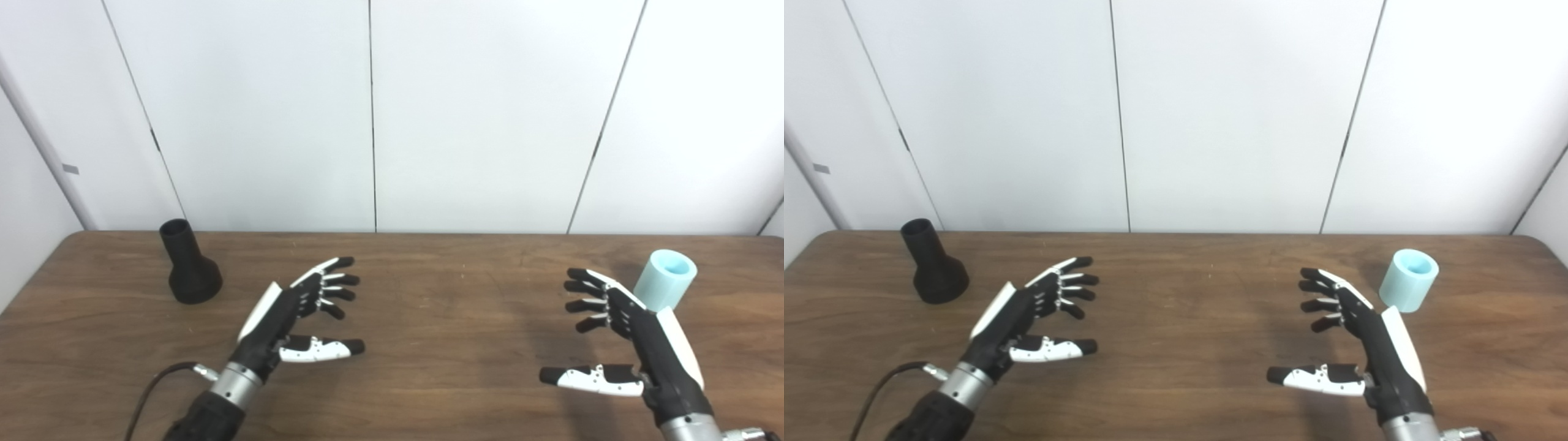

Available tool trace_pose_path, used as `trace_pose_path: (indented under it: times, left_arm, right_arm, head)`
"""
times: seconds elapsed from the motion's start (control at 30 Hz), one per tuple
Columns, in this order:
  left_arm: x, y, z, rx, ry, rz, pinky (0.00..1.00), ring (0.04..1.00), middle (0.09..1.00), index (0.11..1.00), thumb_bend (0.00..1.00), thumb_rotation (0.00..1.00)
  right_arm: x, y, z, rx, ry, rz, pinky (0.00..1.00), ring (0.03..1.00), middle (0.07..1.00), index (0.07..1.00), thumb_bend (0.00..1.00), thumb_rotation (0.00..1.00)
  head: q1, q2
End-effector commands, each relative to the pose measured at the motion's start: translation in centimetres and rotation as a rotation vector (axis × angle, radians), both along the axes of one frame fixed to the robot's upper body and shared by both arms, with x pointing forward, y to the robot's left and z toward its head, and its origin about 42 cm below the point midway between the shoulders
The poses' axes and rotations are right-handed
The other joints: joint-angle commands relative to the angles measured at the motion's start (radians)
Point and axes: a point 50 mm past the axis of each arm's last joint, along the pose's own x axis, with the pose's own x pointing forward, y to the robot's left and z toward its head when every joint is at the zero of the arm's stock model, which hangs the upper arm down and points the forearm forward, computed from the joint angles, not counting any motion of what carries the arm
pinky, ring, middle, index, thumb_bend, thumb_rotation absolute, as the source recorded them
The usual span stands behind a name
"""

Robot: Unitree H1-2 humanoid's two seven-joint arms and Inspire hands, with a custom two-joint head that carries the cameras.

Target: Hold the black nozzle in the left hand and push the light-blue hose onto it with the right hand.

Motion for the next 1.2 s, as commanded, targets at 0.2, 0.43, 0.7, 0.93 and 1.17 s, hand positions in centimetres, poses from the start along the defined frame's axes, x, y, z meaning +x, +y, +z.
trace_pose_path:
  times: [0.2,0.43,0.7,0.93,1.17]
  left_arm:
    - [0.4,-0.3,2.2,-0.003,-0.076,-0.017,0.58,0.724,0.783,0.817,0.79,0.17]
    - [0.4,-0.5,2.2,0.003,-0.061,-0.014,0.58,0.725,0.783,0.817,0.78,0.16]
    - [0.5,-2.7,1.1,0.001,-0.055,-0.015,0.58,0.723,0.782,0.815,0.79,0.16]
    - [1.2,-4.6,-0.3,0.002,-0.045,-0.015,0.58,0.727,0.783,0.811,0.79,0.15]
    - [1.2,-4.6,0.2,-0.005,-0.051,-0.011,0.54,0.717,0.784,0.81,0.8,0.18]
  right_arm:
    - [0.2,0.2,2.0,-0.024,-0.101,0.004,0.54,0.667,0.769,0.806,0.75,0.02]
    - [0.1,-0.1,2.2,-0.003,-0.092,-0.004,0.54,0.671,0.773,0.811,0.75,0.01]
    - [0.1,-1.3,1.5,-0.002,-0.072,-0.014,0.53,0.671,0.774,0.812,0.74,0.0]
    - [0.8,-2.2,0.6,-0.001,-0.097,0.02,0.52,0.668,0.785,0.826,0.71,0.0]
    - [1.3,-2.4,0.6,-0.005,-0.111,0.024,0.51,0.674,0.794,0.835,0.69,0.0]
  head:
    - [0.023,0.006]
    - [0.028,0.01]
    - [0.274,-0.097]
    - [0.386,-0.164]
    - [0.386,-0.165]
